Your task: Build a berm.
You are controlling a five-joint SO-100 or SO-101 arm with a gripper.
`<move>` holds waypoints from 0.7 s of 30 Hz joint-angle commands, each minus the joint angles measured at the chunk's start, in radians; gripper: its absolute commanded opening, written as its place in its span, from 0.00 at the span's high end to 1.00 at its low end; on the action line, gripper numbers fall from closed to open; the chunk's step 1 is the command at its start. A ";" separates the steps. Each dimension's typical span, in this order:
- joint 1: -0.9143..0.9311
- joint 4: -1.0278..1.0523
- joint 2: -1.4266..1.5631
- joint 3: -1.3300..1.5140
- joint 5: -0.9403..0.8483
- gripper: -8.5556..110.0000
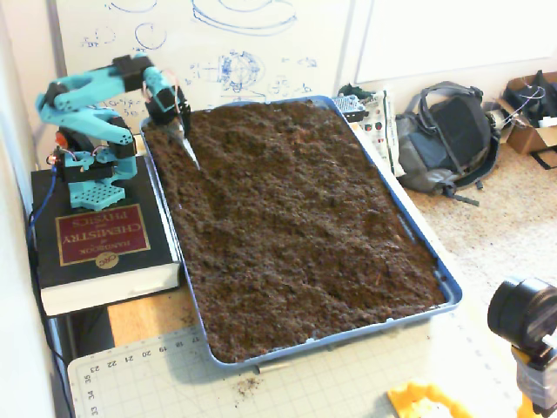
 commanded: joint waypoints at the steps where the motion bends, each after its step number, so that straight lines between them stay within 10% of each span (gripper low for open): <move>1: -0.069 0.002 -0.166 -0.190 0.109 0.92; 21: -0.324 0.000 -1.003 -0.561 0.463 0.92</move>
